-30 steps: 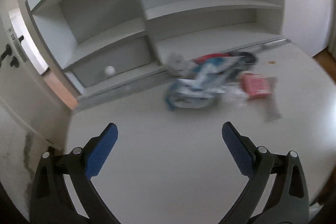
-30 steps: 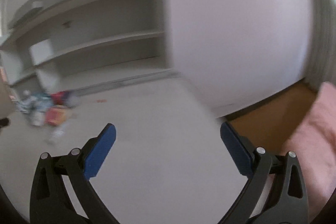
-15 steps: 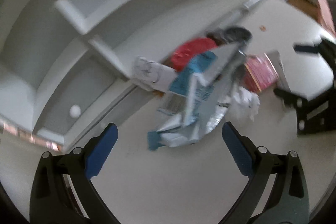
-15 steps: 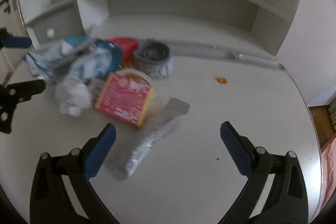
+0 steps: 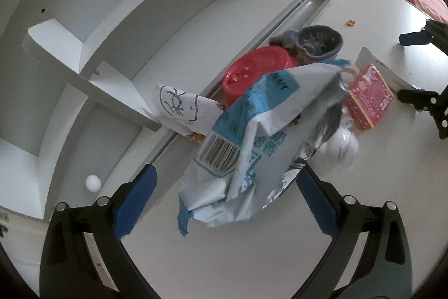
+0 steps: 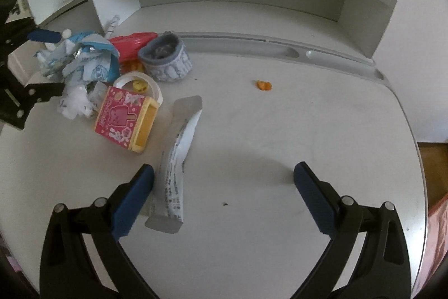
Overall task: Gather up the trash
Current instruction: 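Grasp the blue snack wrapper with left gripper while right grasps the white strip, then carry both wrappers over the trash bin and release them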
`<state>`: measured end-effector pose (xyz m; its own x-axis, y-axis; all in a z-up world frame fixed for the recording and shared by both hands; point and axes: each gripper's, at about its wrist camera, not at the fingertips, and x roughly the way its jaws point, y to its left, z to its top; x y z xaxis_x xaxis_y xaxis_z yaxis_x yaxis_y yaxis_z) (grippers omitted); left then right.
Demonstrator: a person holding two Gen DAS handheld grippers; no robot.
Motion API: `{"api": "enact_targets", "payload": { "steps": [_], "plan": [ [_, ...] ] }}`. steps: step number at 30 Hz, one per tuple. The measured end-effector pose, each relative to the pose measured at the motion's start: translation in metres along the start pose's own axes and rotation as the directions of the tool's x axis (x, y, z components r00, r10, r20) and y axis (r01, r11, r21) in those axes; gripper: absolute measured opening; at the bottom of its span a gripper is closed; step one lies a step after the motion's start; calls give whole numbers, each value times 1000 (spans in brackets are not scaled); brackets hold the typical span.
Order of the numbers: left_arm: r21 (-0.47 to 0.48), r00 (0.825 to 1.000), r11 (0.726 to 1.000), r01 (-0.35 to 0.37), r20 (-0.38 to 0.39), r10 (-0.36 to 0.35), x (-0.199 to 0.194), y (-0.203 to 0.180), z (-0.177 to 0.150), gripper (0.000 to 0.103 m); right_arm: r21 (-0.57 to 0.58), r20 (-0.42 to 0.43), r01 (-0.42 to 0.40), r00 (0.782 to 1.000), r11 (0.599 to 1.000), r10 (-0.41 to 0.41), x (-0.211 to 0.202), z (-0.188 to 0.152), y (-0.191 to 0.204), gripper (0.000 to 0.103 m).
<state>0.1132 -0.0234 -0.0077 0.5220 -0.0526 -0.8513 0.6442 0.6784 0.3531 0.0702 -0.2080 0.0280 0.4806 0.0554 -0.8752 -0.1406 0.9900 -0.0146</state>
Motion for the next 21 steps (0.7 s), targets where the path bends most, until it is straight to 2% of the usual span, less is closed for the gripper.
{"api": "enact_targets", "payload": {
  "steps": [1,2,3,4,5,6,8,10,16,21],
  "plan": [
    [-7,1000,1000,16,-1,-16,3,1,2,96,-15,9,-11,1000,1000,11,-2,0,2,85],
    [-18,999,999,43,5,-43,5,0,4,94,-22,15,-20,1000,1000,20,-5,1,4,68],
    [-32,997,997,77,21,-76,9,1,4,89,-31,22,-29,999,999,30,-8,1,7,57],
    [-55,993,992,115,36,-113,8,2,6,74,-34,24,-43,999,999,44,-10,1,9,29],
    [-68,991,990,124,47,-121,7,3,7,70,-25,21,-50,999,998,50,-11,1,9,22],
    [-81,990,988,131,71,-126,3,3,7,68,-19,24,-65,998,998,66,-12,0,8,22],
    [-105,985,984,141,118,-128,-8,4,7,56,-6,27,-76,997,997,76,-13,-1,6,22],
    [-139,981,981,134,162,-111,-20,9,5,52,8,39,-81,996,997,80,-17,-2,2,21],
    [-249,965,960,130,255,-65,-53,30,-6,50,45,109,-64,992,997,59,-35,5,-15,21],
    [-325,967,941,92,256,-6,-70,42,-18,50,74,132,-68,990,995,58,-46,5,-25,21]
  ]
}}
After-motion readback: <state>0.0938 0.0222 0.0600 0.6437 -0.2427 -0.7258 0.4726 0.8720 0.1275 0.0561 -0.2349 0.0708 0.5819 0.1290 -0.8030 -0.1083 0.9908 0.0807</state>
